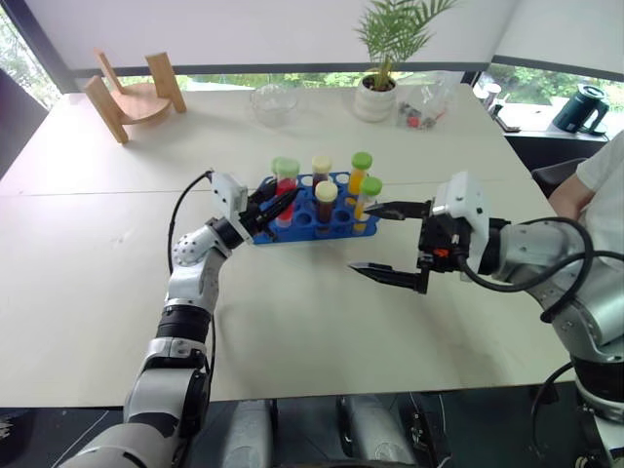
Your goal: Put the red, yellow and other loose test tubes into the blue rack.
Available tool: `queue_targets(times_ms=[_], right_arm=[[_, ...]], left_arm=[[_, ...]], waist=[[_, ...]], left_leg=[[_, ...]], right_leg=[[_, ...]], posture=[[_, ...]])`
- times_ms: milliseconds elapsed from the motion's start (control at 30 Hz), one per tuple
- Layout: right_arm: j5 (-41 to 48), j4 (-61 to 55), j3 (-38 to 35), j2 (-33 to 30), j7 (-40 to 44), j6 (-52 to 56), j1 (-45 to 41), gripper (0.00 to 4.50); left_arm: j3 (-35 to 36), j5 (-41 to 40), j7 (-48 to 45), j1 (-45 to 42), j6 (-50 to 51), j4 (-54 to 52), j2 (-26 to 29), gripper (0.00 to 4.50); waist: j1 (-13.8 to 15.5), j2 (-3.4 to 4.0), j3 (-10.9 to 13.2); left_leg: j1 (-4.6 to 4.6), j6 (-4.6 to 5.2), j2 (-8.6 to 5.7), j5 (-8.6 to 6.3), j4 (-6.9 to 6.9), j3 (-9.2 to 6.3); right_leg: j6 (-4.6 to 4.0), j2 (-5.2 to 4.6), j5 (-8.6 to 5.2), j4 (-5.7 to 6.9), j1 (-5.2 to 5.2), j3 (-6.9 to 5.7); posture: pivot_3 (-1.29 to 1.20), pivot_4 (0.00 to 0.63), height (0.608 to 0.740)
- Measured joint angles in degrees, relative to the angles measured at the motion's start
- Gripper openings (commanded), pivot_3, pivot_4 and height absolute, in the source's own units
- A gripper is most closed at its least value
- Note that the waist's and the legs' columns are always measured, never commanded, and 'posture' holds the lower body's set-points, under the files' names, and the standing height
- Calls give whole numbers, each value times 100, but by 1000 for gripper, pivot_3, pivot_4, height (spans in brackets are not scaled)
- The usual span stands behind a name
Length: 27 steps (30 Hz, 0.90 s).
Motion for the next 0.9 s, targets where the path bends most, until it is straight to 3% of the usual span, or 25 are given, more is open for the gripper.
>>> queue_targets(times_ms=[633, 667, 833, 900], right_arm=[[108, -107, -56, -2, -128, 209, 0, 4500], [119, -132, -64, -2, -135, 212, 0, 4500], [166, -157, -101, -5, -176, 250, 2, 4500], [167, -162, -144, -33, -182, 285, 85, 4500]], left_arm=[[1, 140, 7, -205, -840, 1038, -209, 824], [1, 140, -17, -205, -862, 1063, -208, 1885], [-17, 161, -159, -27, -830, 1000, -166, 4375], [-17, 155, -193, 206, -742, 731, -80, 4448]], waist=[[18, -1, -1], [17, -1, -1], [-5, -1, 0], [-25, -1, -1]], left_leg=[[1, 0, -1, 0, 2, 0], [1, 0, -1, 0, 2, -1], [2, 0, 0, 0, -3, -1], [4, 1, 1, 0, -10, -2]], right_leg=[[1, -1, 0, -2, 4, -1], [1, -1, 0, -2, 4, -1], [0, 0, 0, -3, 3, -1], [0, 2, 0, -2, 1, -1]], posture=[[0, 150, 740], [0, 150, 740], [0, 150, 740], [0, 150, 740]])
